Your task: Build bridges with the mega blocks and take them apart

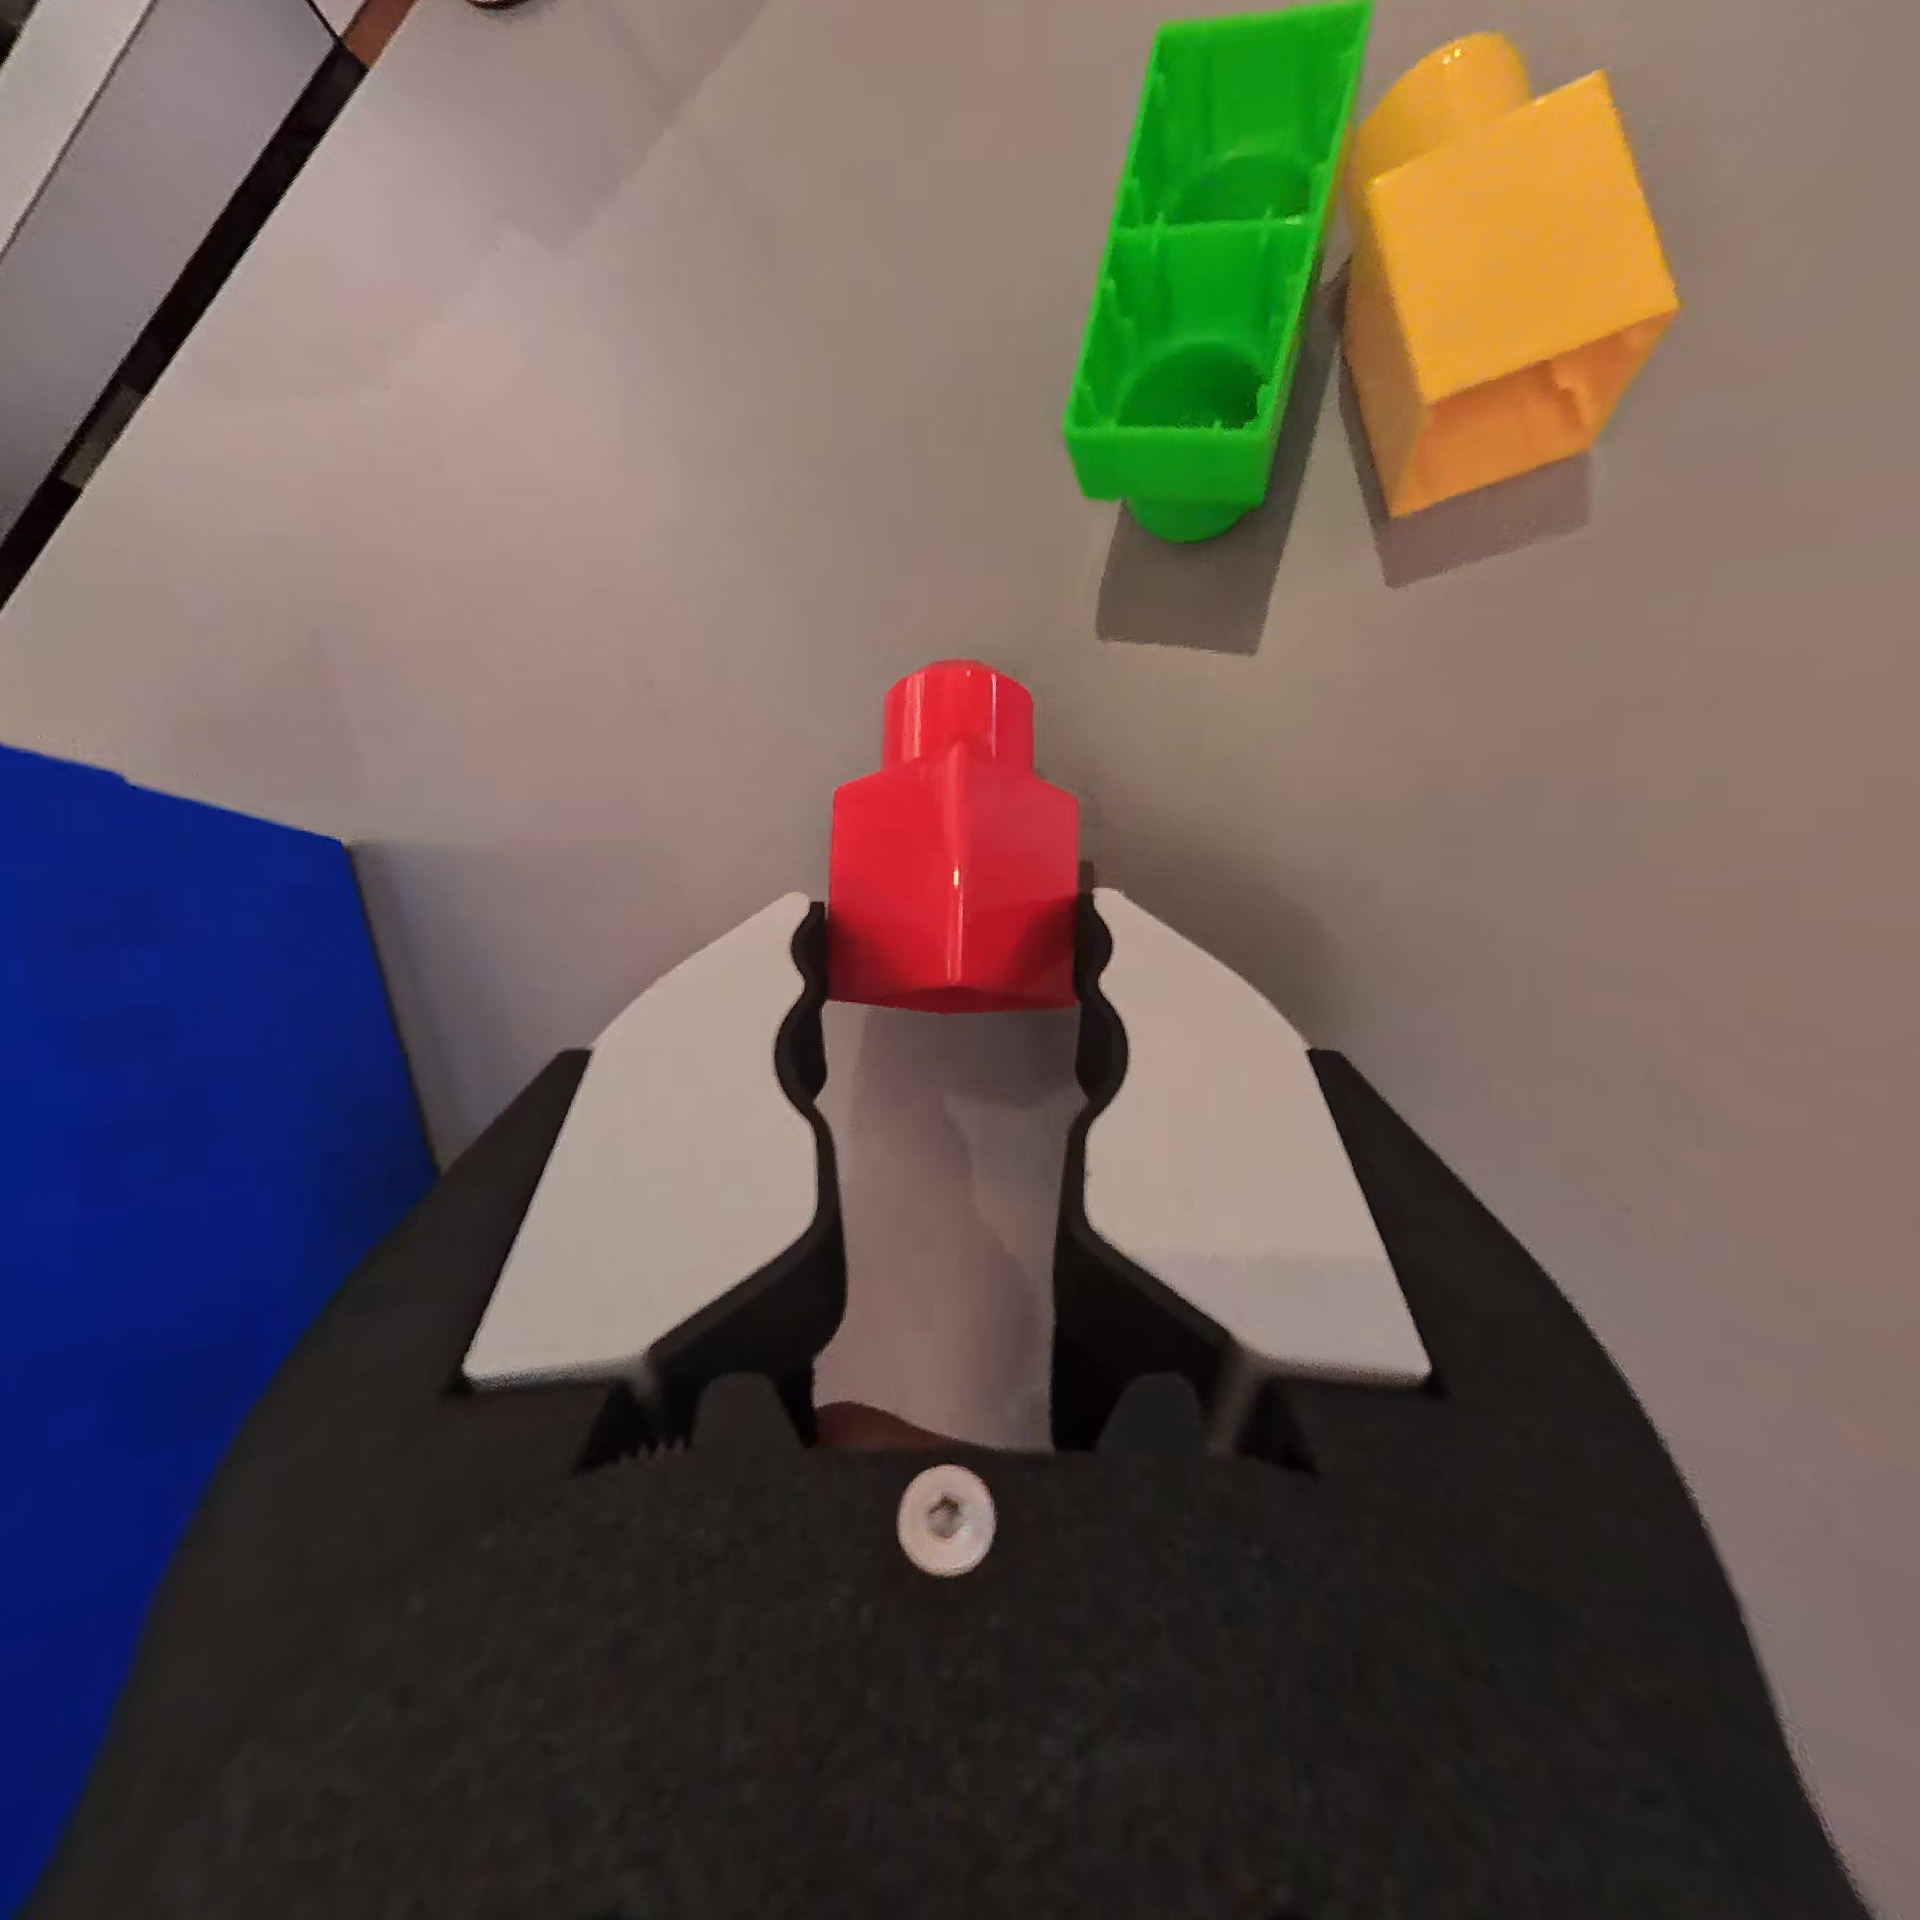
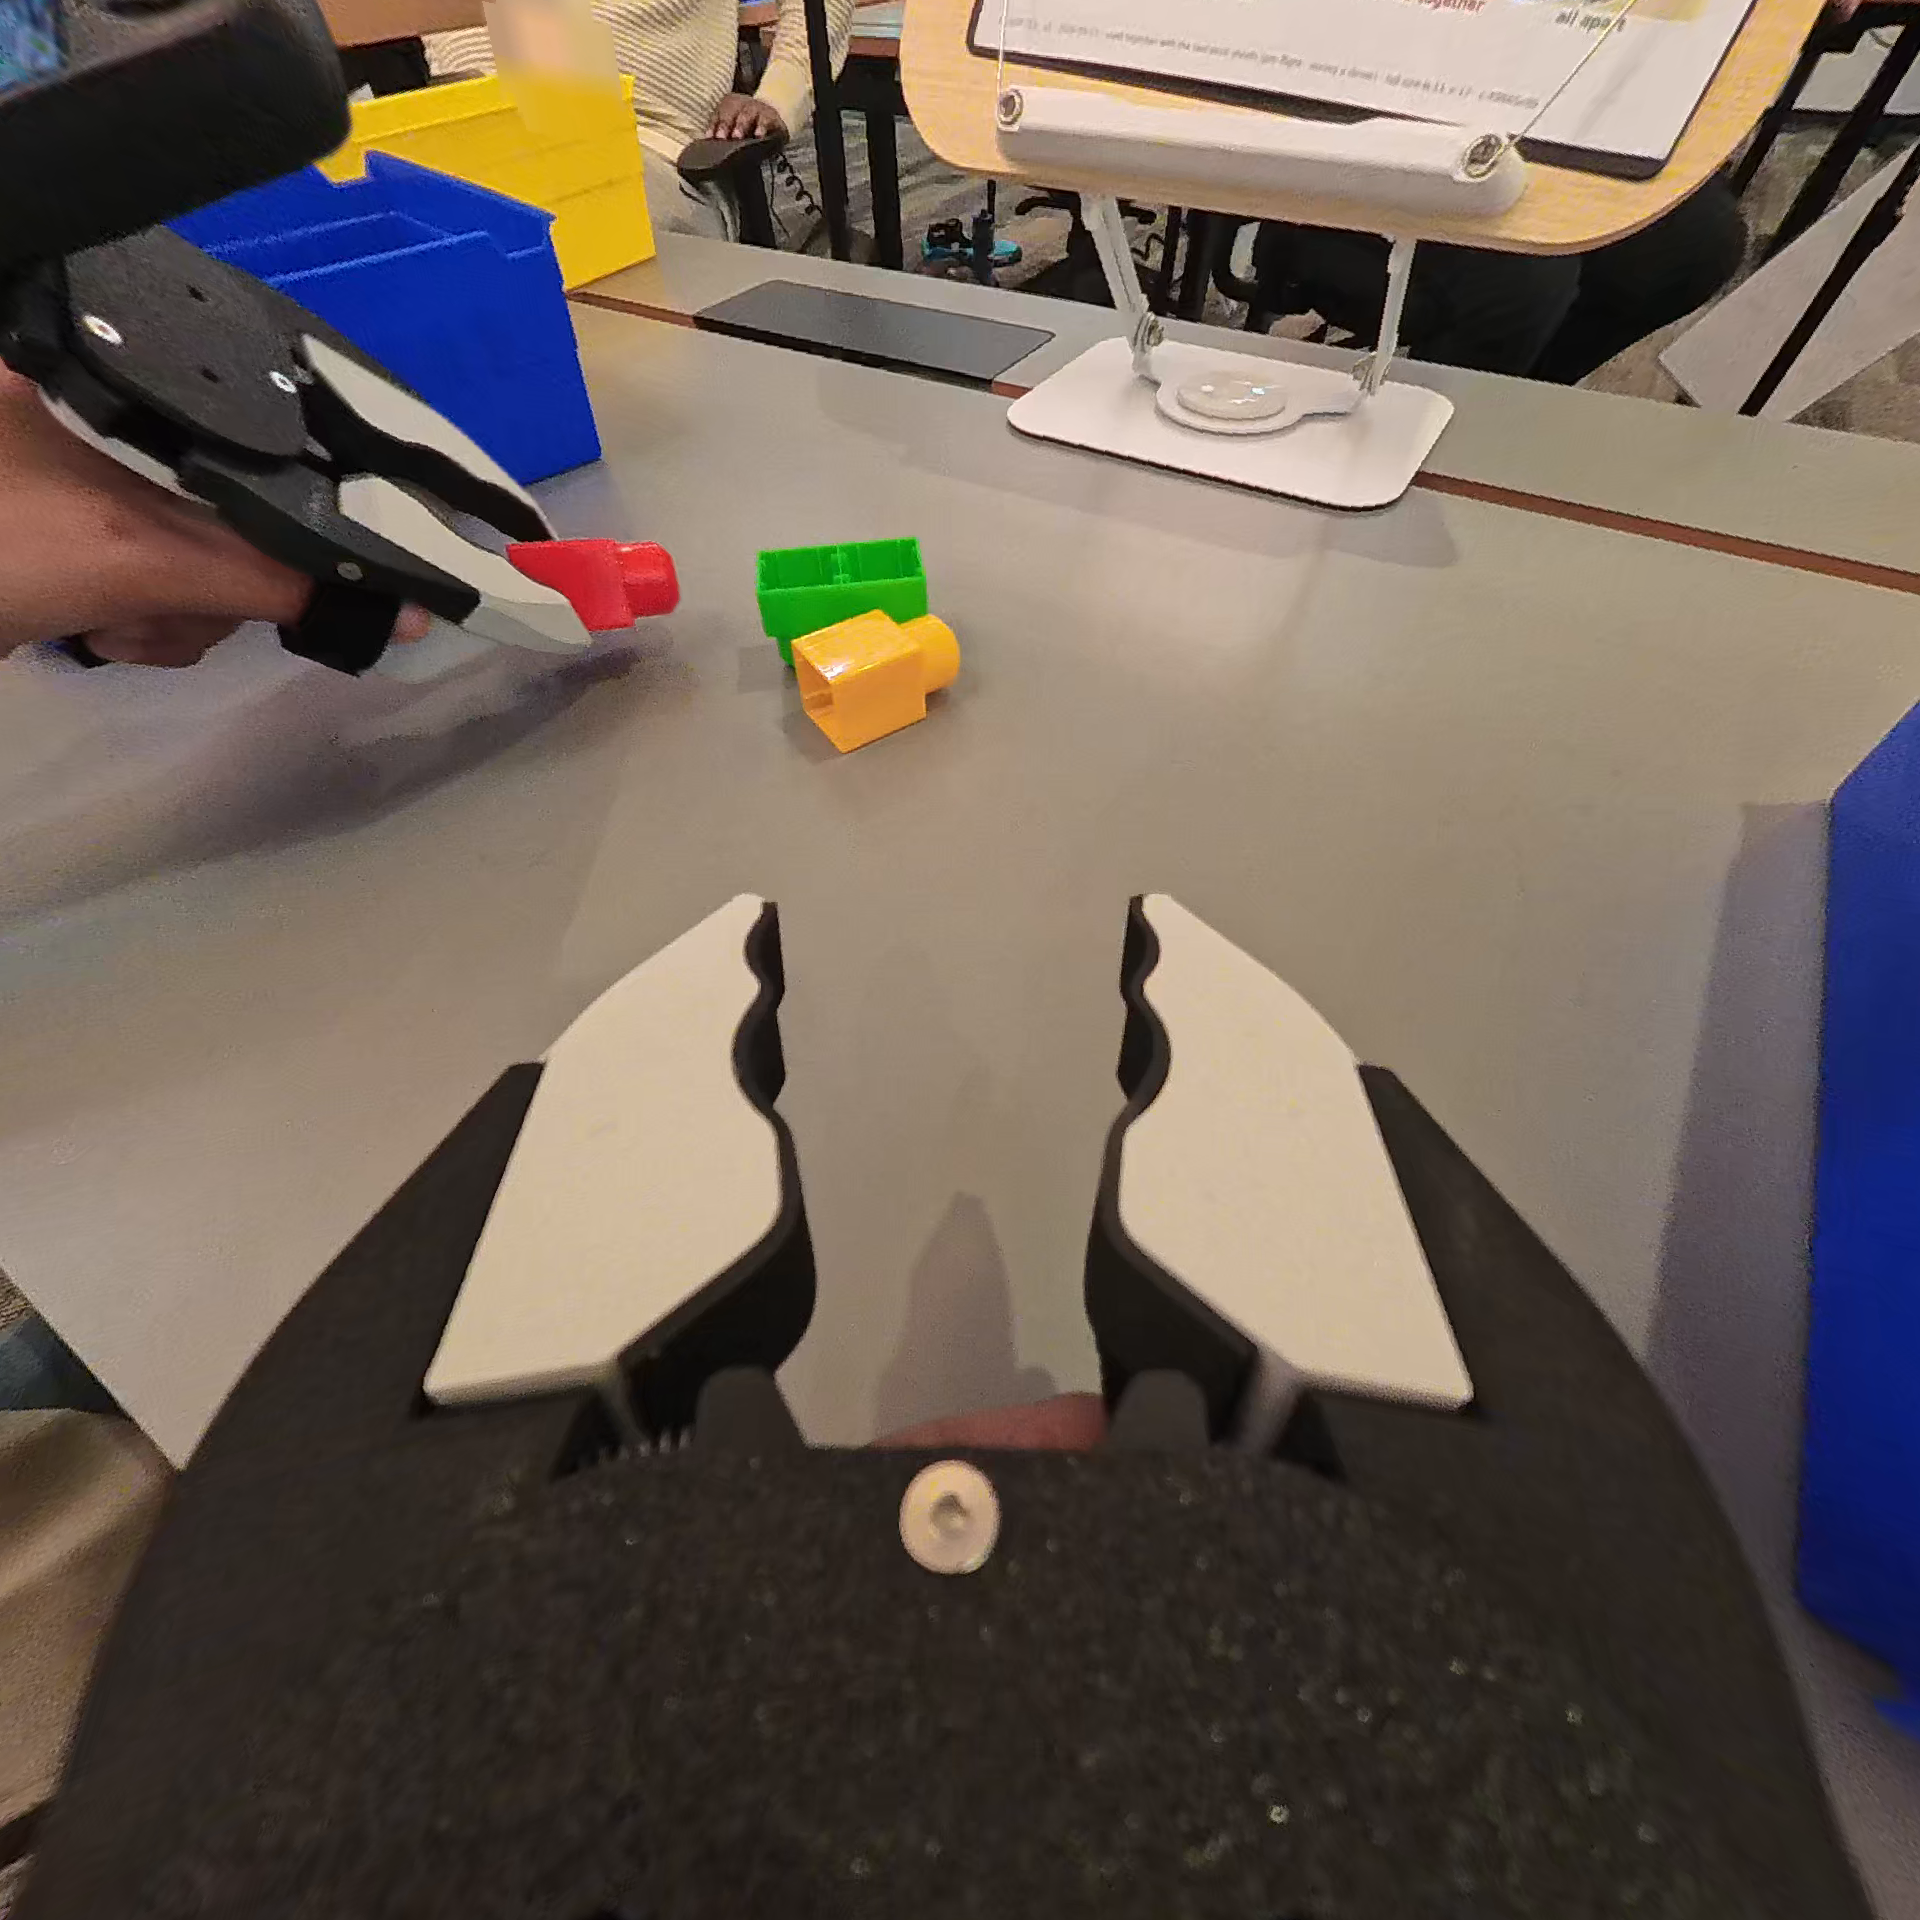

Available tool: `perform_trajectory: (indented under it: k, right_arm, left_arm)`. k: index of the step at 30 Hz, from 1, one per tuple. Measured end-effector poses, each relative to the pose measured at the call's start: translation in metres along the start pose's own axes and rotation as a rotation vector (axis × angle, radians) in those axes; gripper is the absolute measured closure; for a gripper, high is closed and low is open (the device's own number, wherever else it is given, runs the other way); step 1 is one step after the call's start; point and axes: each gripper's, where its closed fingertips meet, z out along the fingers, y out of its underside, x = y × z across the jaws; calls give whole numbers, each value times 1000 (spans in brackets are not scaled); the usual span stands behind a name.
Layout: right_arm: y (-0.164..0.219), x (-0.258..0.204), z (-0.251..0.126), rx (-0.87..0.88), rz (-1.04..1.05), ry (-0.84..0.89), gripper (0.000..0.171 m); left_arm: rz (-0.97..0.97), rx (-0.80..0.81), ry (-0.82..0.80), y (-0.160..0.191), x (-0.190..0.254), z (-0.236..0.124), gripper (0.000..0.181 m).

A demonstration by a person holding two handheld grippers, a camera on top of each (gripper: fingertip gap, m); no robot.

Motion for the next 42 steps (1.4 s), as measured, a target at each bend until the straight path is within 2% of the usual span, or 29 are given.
perform_trajectory:
  k: [9,12,16,22,27,32,42]
  right_arm:
    - [4,1,2,-12,10,-7,108]
    - [5,0,3,-17,8,-11,108]
    - [5,-3,3,-26,-2,-14,108]
    - [8,-3,3,-51,-22,-10,108]
    - [19,-6,9,-105,-35,-33,108]
    - [17,-14,12,-107,-52,-51,107]
    - [19,-18,15,-118,-55,-60,108]
  left_arm:
    - [24,42,7,3,14,6,135]
    - [-19,66,66,4,23,1,118]
    - [-97,107,120,5,28,-15,106]
    - [-320,306,273,16,57,-68,109]
    - [-462,338,312,50,79,-86,113]
    - [-468,309,273,64,81,-91,113]
    - [-406,289,278,58,86,-88,114]
